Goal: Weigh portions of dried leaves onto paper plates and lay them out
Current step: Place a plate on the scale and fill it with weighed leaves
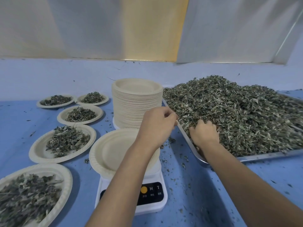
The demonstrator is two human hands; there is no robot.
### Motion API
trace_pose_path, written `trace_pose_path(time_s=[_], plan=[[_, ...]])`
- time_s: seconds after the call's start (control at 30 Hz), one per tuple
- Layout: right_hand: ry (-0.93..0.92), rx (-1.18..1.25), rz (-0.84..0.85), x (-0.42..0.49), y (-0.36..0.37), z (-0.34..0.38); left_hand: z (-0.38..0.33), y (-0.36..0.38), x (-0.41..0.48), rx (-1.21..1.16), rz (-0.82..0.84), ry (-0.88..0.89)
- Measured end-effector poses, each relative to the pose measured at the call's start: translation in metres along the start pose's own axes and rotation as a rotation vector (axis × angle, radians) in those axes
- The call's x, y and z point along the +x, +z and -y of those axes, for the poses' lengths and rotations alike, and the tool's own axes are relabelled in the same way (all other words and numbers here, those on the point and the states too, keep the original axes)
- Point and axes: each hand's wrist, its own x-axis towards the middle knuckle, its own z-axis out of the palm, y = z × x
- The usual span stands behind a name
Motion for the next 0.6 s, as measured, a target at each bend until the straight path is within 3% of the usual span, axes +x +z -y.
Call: trace_pose_path(time_s=[0.13,0.27,0.33,0.43,0.53,0.6], plan=[[-0.132,0.242,0.002,0.0016,0.0012,0.0046,0.0013,-0.0002,-0.0001,-0.020,0.004,0.002],[-0.175,0.400,-0.151,0.0002,-0.0015,0.0022,0.0020,-0.0005,-0.0001,-0.024,0.003,0.002],[-0.100,0.307,-0.223,0.0007,-0.0030,-0.0021,0.0023,-0.0005,-0.0005,-0.014,0.011,0.006],[-0.045,0.095,-0.193,0.0016,-0.0031,-0.0048,0.0030,-0.0001,-0.0008,0.001,0.016,0.016],[-0.160,-0.040,-0.125,0.0033,0.0007,-0.0007,0.0038,-0.0001,-0.0003,-0.005,0.012,0.014],[-0.282,0.010,-0.018,0.0062,0.0043,0.0004,0.0048,0.0006,0.0005,-0.014,0.007,0.010]])
